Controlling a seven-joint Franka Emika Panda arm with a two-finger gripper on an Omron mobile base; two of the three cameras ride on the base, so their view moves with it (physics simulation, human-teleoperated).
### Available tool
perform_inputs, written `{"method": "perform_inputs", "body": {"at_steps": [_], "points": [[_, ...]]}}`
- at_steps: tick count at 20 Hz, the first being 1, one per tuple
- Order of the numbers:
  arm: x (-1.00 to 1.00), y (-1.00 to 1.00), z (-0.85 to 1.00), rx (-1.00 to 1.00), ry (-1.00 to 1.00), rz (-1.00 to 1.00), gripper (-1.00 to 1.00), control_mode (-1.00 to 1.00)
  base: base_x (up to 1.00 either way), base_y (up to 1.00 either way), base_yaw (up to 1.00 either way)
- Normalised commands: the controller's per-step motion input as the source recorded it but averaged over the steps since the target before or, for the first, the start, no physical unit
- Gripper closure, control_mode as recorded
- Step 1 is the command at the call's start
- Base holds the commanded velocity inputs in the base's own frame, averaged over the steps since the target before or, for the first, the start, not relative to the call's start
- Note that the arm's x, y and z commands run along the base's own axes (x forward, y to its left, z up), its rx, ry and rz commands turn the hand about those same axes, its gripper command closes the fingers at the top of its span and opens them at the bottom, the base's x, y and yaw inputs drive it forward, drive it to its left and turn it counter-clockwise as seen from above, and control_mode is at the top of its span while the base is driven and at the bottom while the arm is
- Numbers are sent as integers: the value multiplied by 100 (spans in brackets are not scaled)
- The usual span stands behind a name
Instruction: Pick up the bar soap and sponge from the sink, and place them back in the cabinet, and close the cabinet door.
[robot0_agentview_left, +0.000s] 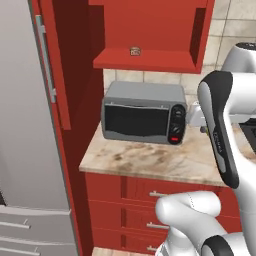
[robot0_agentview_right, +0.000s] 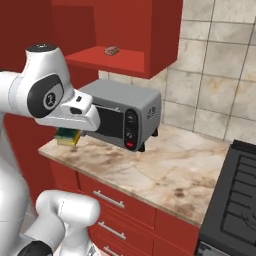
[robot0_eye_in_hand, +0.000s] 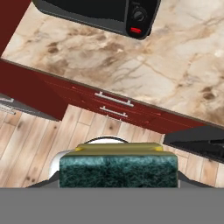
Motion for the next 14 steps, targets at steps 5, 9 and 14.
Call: {"method": "perform_inputs", "body": {"at_steps": [5, 9, 14], "points": [[0, 0, 0, 0, 0, 0, 100, 100, 14, 35, 0], [0, 0, 0, 0, 0, 0, 100, 100, 51, 13, -1], [0, 0, 0, 0, 0, 0, 100, 100, 35, 5, 0]]}}
